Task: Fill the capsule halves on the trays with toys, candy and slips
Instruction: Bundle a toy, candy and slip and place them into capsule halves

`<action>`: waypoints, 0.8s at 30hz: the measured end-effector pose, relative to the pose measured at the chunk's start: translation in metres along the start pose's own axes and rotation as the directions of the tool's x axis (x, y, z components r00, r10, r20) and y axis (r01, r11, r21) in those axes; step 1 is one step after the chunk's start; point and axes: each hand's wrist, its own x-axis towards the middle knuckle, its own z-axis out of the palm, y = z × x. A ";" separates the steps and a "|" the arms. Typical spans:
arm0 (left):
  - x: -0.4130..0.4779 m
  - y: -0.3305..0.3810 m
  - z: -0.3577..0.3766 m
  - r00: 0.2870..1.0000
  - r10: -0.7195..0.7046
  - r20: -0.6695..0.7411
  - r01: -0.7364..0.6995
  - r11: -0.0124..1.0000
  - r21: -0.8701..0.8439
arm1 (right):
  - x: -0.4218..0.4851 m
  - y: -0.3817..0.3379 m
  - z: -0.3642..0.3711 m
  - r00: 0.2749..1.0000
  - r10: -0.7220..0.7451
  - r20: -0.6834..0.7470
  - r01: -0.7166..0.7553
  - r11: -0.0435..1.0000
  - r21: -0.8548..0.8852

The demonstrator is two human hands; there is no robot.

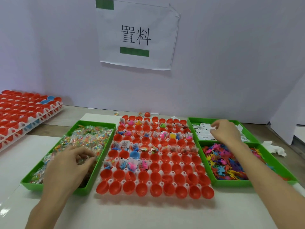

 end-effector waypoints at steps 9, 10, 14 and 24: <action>-0.001 -0.002 0.007 0.959 -0.102 -0.264 0.030 0.964 -0.264 | 0.005 0.031 0.010 0.999 -0.051 -0.019 0.053 0.993 0.108; -0.002 -0.002 0.007 0.949 -0.114 -0.293 0.022 0.954 -0.299 | 0.004 0.032 0.010 0.997 -0.055 -0.055 0.062 0.988 0.144; -0.003 -0.003 0.007 0.931 -0.094 -0.353 -0.051 0.923 -0.381 | 0.003 0.034 0.006 0.985 -0.078 -0.152 0.107 0.976 0.192; -0.022 0.042 0.000 0.975 0.120 -0.185 -0.207 0.786 -0.582 | -0.039 0.013 -0.024 0.951 -0.108 -0.290 0.219 0.898 0.382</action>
